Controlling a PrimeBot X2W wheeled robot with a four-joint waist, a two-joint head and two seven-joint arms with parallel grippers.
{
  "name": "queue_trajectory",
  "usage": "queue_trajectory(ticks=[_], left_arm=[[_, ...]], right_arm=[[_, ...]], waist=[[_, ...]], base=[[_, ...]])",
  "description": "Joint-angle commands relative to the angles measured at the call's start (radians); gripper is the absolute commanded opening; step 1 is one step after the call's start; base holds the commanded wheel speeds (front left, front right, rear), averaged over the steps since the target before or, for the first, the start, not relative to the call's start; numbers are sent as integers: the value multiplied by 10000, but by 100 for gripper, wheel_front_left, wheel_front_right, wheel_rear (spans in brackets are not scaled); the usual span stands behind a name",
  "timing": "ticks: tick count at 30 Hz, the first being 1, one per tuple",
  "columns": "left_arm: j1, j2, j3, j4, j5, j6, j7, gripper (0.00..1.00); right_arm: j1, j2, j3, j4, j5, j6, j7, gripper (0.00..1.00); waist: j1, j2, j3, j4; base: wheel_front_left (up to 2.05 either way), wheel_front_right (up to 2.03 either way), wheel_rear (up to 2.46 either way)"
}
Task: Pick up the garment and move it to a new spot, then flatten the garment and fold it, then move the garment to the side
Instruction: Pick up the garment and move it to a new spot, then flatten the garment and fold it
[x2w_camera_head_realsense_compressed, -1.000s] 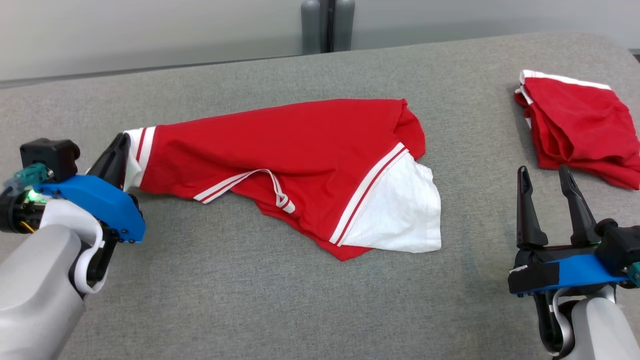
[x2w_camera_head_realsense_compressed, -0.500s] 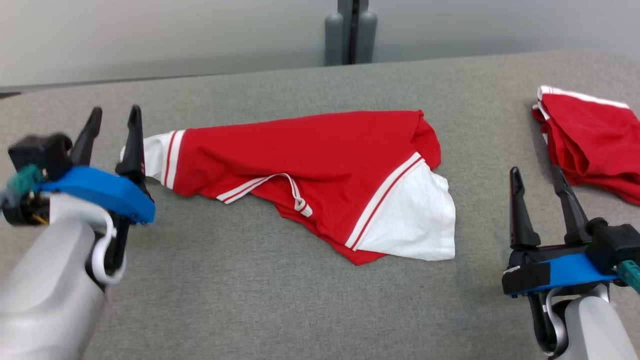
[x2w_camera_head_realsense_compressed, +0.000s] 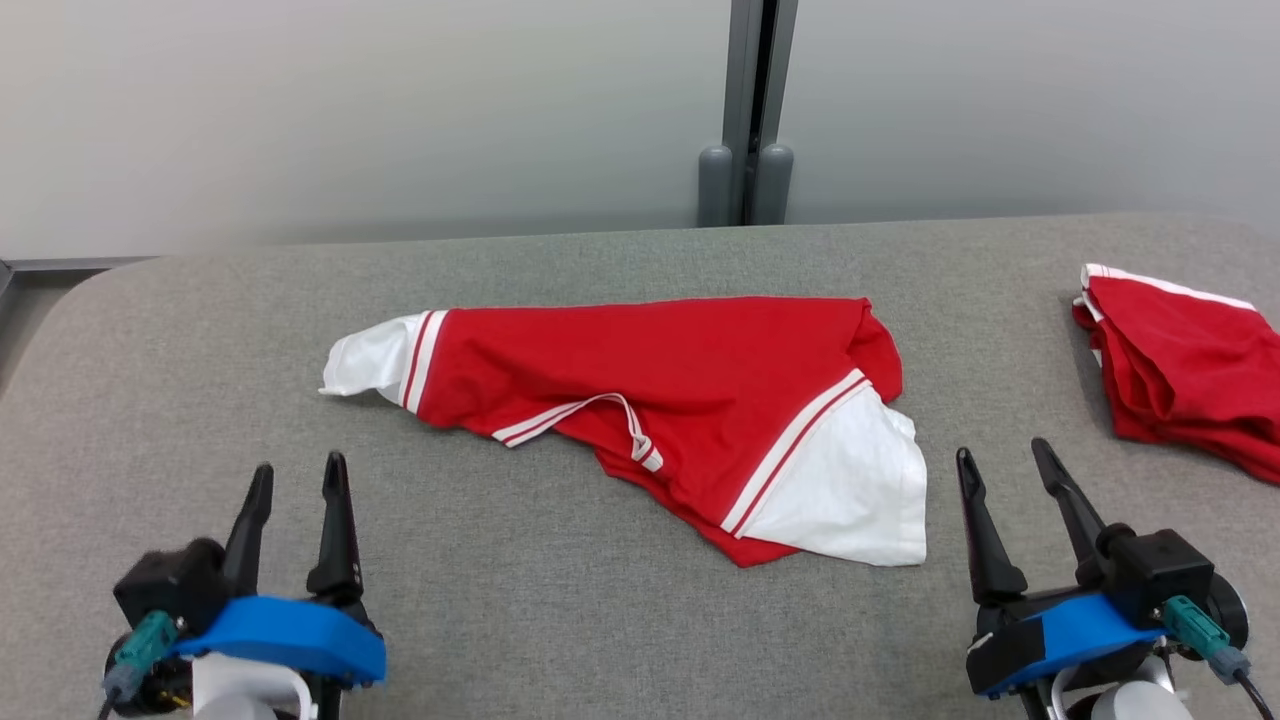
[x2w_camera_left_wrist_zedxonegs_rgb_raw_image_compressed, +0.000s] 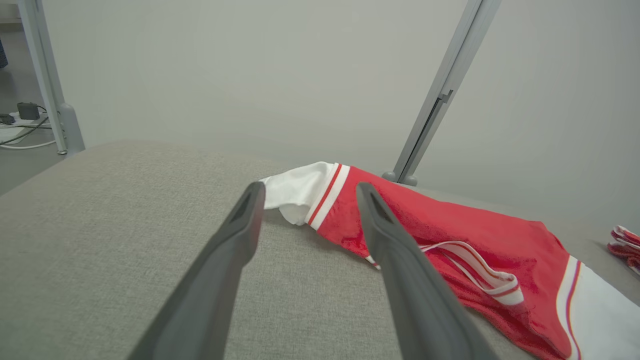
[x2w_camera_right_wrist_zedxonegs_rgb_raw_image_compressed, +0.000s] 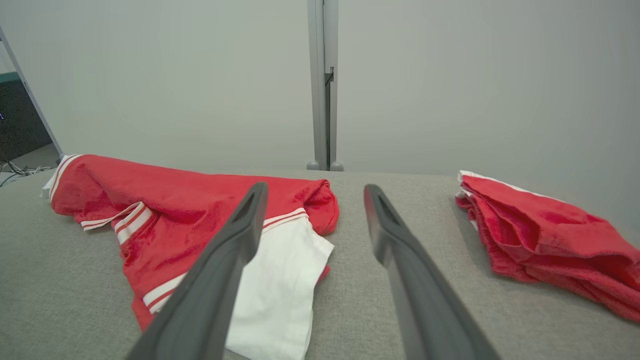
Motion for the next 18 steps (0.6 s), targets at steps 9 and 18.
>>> queue_trajectory(ticks=[9, 18], left_arm=[[2152, -906, 859, -1128, 1166, 303, -23, 100], [2844, -1208, 1152, -1370, 1654, 159, -24, 100]], right_arm=[[783, -17, 370, 330, 475, 1, -92, 100], [1045, -15, 680, 624, 685, 1, -213, 100]], waist=[[2, 0, -530, 190], [2, 0, -632, 127]], base=[[0, 0, 0], [0, 0, 0]])
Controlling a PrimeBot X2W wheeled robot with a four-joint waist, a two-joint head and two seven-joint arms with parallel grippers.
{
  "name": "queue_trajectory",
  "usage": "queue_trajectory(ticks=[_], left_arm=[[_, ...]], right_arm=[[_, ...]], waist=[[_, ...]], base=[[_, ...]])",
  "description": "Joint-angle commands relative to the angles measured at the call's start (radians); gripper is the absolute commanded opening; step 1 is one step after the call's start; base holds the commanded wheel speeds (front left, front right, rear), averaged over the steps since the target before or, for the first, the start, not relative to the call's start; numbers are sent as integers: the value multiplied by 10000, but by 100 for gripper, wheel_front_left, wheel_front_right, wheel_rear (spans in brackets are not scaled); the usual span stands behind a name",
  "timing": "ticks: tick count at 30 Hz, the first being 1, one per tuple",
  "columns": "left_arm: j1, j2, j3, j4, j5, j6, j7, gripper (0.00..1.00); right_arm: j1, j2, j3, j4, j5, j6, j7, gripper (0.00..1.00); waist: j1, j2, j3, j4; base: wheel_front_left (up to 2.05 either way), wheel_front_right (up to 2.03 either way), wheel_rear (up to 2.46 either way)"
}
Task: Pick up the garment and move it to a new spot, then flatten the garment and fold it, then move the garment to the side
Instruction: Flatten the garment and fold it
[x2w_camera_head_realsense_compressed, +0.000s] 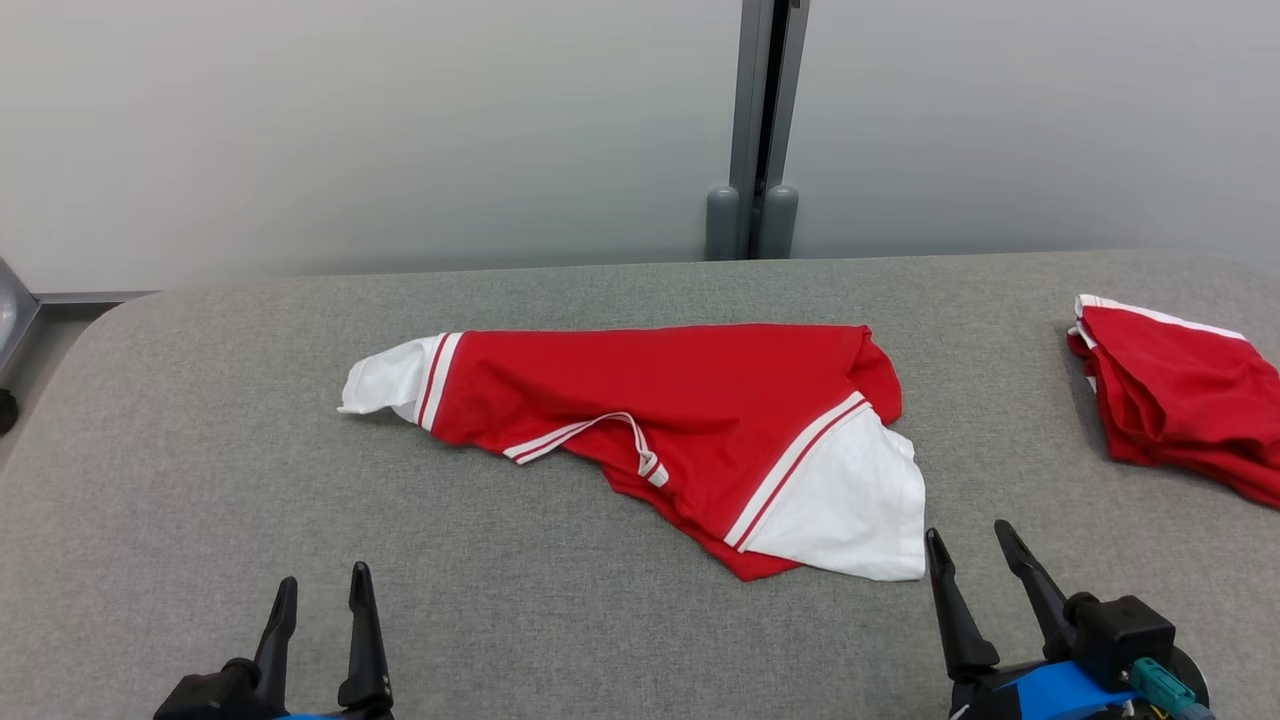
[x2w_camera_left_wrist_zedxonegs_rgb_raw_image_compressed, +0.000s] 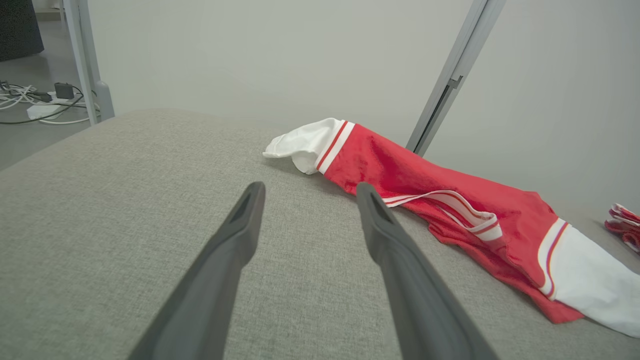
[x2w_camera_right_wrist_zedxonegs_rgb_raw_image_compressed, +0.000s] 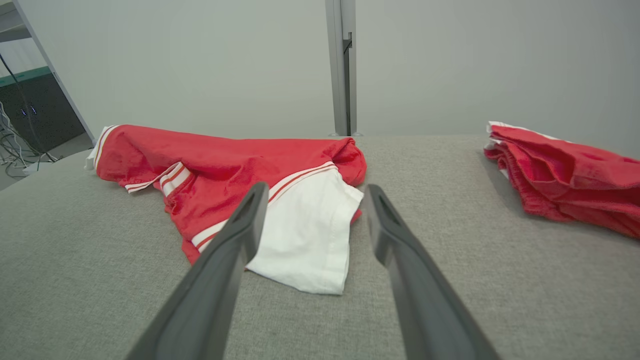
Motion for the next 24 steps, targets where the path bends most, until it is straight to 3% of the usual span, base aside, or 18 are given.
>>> queue_trajectory(ticks=[1, 24], left_arm=[[116, 0, 40, 2, 86, 6, -24, 100], [-118, -9, 10, 155, 317, -76, -24, 100]], right_arm=[[61, -13, 32, 58, 23, 1, -47, 100], [-366, -15, -348, 389, -299, 1, 16, 100]], waist=[[1, -1, 11, -15], [1, -1, 243, 111]], base=[[0, 0, 0], [0, 0, 0]])
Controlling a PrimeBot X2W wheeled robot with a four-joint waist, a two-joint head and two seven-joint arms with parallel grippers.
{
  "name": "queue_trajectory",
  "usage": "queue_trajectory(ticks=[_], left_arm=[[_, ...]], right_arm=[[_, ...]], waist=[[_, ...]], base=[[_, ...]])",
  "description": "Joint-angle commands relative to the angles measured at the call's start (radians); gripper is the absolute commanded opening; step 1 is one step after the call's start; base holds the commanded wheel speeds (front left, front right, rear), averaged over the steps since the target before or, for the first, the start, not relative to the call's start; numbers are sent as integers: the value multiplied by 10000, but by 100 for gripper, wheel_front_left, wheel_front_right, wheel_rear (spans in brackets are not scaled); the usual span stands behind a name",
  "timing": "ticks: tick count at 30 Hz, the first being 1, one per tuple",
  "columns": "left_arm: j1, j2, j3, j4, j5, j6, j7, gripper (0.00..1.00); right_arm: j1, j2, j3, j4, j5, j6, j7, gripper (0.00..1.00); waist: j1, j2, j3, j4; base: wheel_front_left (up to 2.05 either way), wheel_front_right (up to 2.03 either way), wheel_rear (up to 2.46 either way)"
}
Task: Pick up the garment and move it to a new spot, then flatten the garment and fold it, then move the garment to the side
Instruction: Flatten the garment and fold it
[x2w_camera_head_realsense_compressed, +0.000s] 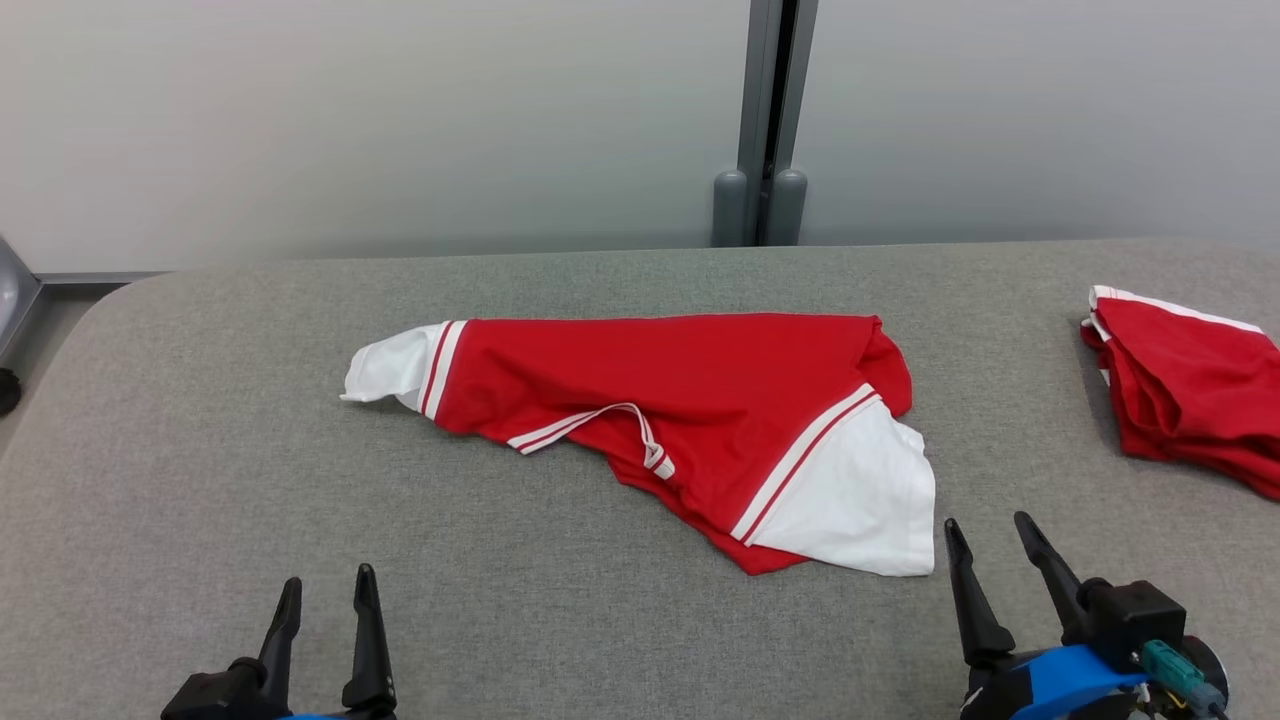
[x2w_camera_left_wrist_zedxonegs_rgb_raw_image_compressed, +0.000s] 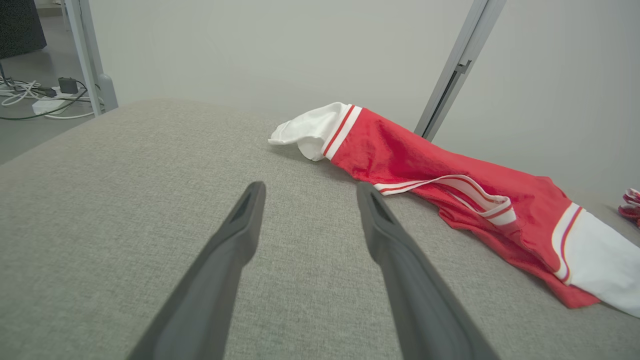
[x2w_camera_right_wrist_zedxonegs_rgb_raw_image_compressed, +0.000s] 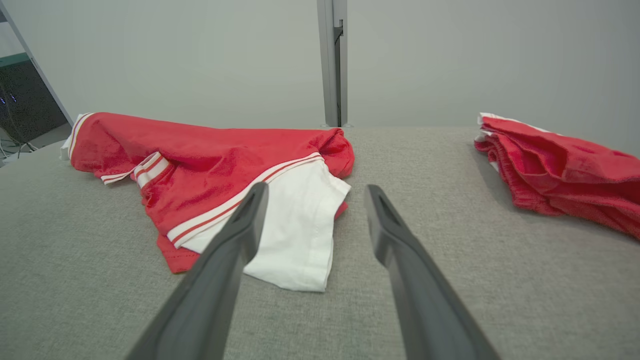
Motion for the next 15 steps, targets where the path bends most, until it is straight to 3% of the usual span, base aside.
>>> queue_trajectory(ticks=[1, 10, 15], left_arm=[[-192, 16, -32, -23, 91, -1, -24, 100], [-498, -114, -120, 34, 188, -98, -24, 100], [-647, -190, -123, 115, 213, -148, -24, 100]], right_arm=[[-220, -15, -173, 83, -122, 1, 195, 100], [-1420, -10, -743, 1628, -1257, 1, 2033, 100], [-2030, -12, -591, 2875, -775, 1, 2491, 100]], waist=[[0, -1, 81, 51], [0, -1, 572, 365], [0, -1, 812, 603]], base=[[0, 0, 0], [0, 0, 0], [0, 0, 0]])
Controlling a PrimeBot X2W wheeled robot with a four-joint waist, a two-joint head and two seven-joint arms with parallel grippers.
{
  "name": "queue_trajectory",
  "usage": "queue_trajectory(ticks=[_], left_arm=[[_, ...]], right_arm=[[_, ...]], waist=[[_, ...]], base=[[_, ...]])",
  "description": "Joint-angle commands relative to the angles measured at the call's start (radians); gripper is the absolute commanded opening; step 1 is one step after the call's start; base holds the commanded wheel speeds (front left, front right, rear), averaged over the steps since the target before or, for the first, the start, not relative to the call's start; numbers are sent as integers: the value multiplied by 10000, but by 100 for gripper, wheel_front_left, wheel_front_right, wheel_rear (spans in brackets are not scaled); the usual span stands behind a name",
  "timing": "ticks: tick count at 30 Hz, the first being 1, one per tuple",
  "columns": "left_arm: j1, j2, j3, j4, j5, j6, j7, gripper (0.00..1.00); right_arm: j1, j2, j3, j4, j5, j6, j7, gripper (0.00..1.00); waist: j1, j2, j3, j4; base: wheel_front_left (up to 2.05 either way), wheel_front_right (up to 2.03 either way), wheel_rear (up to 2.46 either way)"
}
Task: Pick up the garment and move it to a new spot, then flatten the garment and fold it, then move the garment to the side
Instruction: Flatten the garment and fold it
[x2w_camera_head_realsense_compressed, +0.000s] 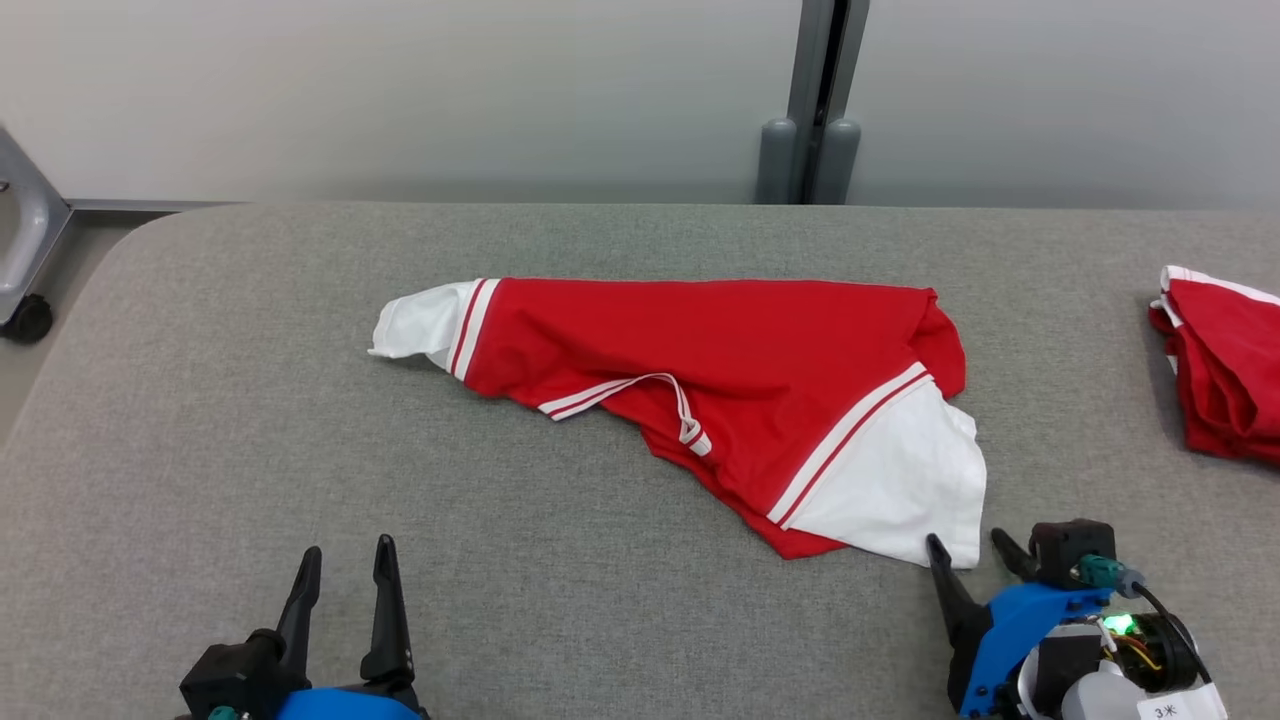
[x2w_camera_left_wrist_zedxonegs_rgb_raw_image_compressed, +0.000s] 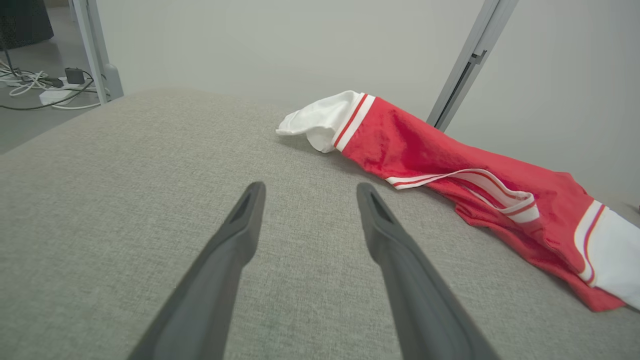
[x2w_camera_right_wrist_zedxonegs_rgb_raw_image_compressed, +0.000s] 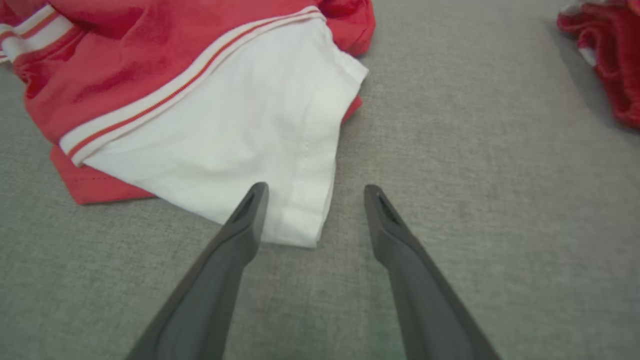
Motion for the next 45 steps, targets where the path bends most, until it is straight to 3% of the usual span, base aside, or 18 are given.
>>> queue_trajectory(ticks=[1, 2, 3, 5, 6, 14, 19, 22, 27, 35, 40, 41, 42, 43, 45], left_arm=[[-164, -33, 56, 40, 52, -44, -24, 100], [-155, -44, 76, 52, 60, -46, -24, 100], [-135, -46, 101, 59, 69, -39, -24, 100], [-89, -41, 155, 86, 76, -67, -24, 100], [-69, -46, 176, 98, 84, -54, -24, 100], [55, -112, 323, 67, 174, -86, -25, 100], [94, -139, 388, 39, 190, -108, -25, 100], [80, -166, 522, -18, 208, -113, -25, 100], [73, -209, 909, -170, 250, -48, -25, 100], [231, -200, 1550, -392, 283, 39, -25, 100], [446, -72, 2125, -624, 295, 151, -25, 100], [501, -48, 2226, -668, 308, 167, -25, 100], [553, -42, 2304, -708, 318, 164, -25, 100], [581, -25, 2363, -728, 327, 149, -25, 100], [622, -25, 2422, -778, 367, 129, -25, 100]], right_arm=[[-255, -12, 144, 430, 330, 1, 20, 100], [-342, -15, 207, 636, 430, 1, -41, 100], [-424, -18, 262, 814, 531, 1, -93, 56], [-504, -6, 460, 1123, 874, 2, -252, 26], [-551, -3, 594, 1233, 1072, 2, -353, 0], [-802, -12, 1849, 795, 2155, 1, -1370, 0], [-694, -12, 2971, -544, 2400, 1, -1469, 0], [-532, -12, 4433, -2400, 2588, 2, -1077, 0], [-548, -17, 6345, -4087, 3124, 1, -324, 0], [-1194, -21, 8557, -4639, 3820, 1, -50, 0], [-1399, -21, 9215, -4187, 4048, 1, -3, 0], [-1418, -21, 9268, -4084, 4043, 1, -40, 34], [-1439, -18, 9357, -3977, 4040, 1, -38, 91], [-1439, -17, 9410, -3913, 4069, 1, -60, 100], [-1419, -18, 9404, -3822, 4155, 1, -121, 100]], waist=[[0, -1, 107, 121], [0, -1, 119, 138], [0, -1, 126, 151], [0, -1, 117, 155], [0, -1, 108, 146], [0, -1, -62, -99], [0, -1, -112, -217], [0, -1, -149, -261], [0, -1, -177, -120], [0, -1, -274, 355], [0, -1, -342, 601], [0, -1, -350, 620], [0, -1, -352, 633], [0, -1, -351, 637], [0, -1, -355, 614]], base=[[0, 0, 0], [0, 0, 0], [0, 0, 0], [0, 0, 0], [0, 0, 0], [0, 0, 0], [0, 0, 0], [0, 0, 0], [0, 0, 0], [0, 0, 0], [0, 0, 0], [0, 0, 0], [0, 0, 0], [0, 0, 0], [0, 0, 0]])
